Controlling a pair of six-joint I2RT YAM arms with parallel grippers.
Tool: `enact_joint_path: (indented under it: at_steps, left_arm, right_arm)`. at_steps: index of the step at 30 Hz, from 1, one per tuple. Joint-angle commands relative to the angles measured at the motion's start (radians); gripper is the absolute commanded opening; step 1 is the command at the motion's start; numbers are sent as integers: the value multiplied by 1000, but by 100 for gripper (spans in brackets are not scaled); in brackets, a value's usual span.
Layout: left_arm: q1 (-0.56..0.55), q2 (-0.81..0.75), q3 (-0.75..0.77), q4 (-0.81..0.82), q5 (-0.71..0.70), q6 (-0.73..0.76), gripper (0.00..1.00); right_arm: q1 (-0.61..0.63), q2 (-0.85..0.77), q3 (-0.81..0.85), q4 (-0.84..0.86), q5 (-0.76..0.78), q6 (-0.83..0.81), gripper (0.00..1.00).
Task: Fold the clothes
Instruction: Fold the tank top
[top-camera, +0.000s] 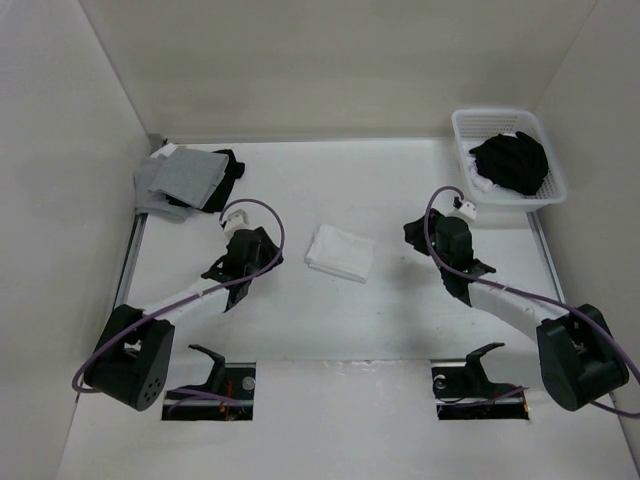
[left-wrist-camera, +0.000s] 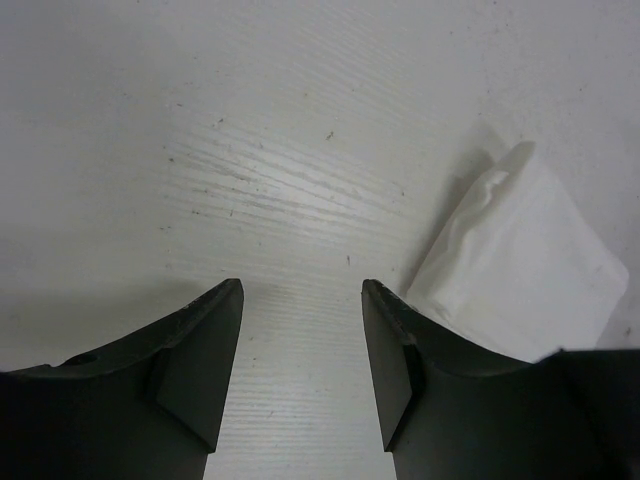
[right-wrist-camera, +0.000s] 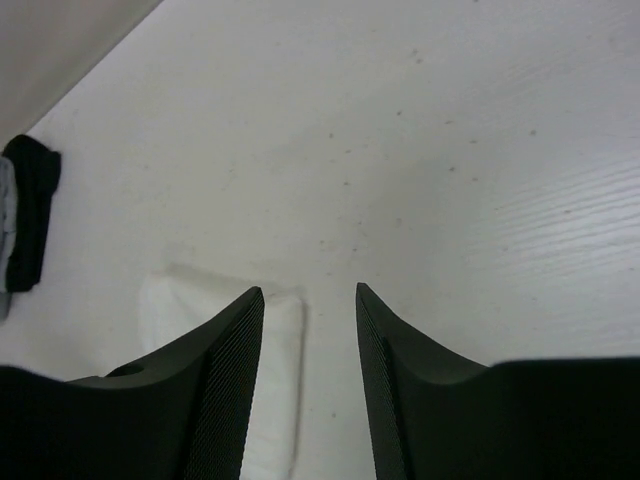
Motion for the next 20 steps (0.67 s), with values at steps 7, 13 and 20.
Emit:
enact_joint_path:
  at_steps: [7, 13, 20]
  left_arm:
    - [-25, -21, 73, 1, -5, 46, 49]
    - [-41, -25, 82, 12, -16, 66, 49]
    - [-74, 45, 111, 32, -16, 103, 50]
  right_arm:
    - [-33, -91, -38, 100, 139, -3, 17]
    - [-30, -13, 8, 59, 96, 11, 3]
    - [-30, 22, 17, 66, 95, 10, 24]
